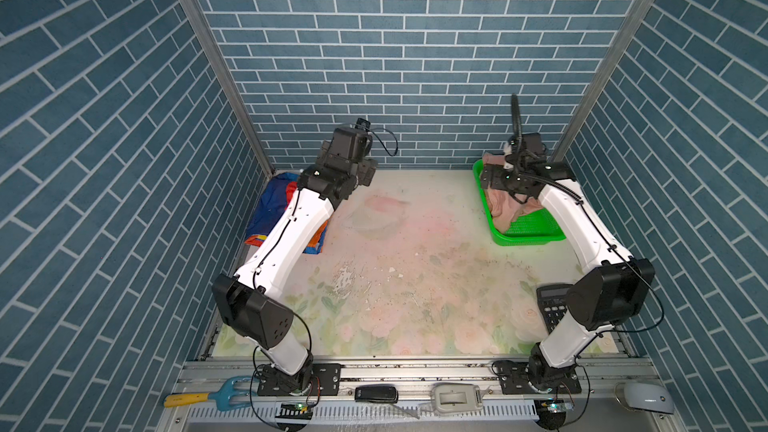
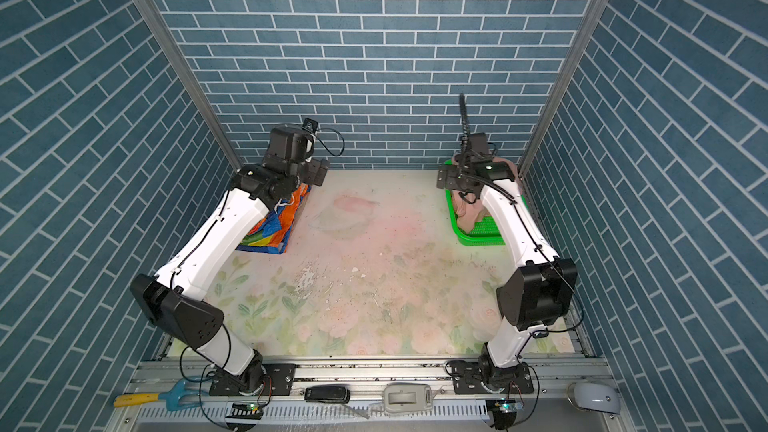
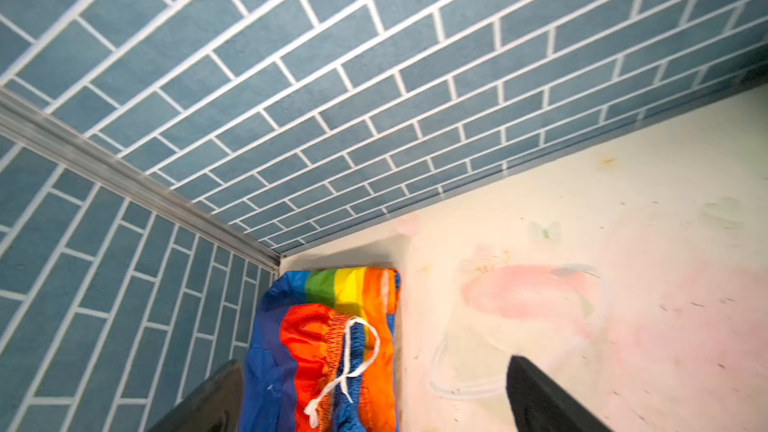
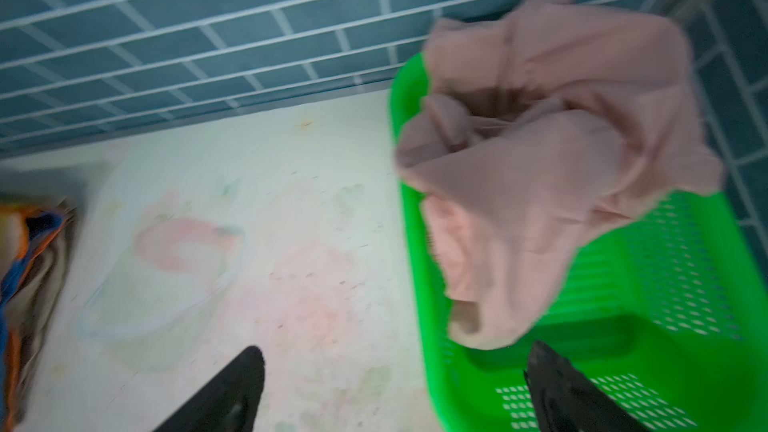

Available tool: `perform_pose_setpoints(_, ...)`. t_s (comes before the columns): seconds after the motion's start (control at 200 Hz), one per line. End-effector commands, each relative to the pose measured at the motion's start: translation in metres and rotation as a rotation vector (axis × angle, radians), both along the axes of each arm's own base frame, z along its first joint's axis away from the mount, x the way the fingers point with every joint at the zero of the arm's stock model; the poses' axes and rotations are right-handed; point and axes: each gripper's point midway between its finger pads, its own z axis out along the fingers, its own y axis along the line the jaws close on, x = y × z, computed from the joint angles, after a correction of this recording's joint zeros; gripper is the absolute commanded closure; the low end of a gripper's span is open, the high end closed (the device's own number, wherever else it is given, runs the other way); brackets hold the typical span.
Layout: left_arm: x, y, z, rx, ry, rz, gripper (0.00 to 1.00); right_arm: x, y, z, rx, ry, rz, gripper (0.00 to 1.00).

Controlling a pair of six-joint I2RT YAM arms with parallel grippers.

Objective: Fold and stack the shorts
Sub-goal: 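Grasp the pink shorts in the green basket with the right gripper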

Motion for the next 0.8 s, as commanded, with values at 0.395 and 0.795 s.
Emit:
perform_pose_setpoints(0.395, -0.04, -0.192, -0.123, 0.286, 0.137, -0.329, 0.0, 0.046, -0.017, -0.14, 0.223, 0.296, -0.044, 0.15)
perform_pose_setpoints(0.795, -0.055, -0.189, -0.092, 0.092, 0.144, -0.311, 0.0, 0.049, -0.002, 0.037, 0.214, -0.071, 0.04, 1.0)
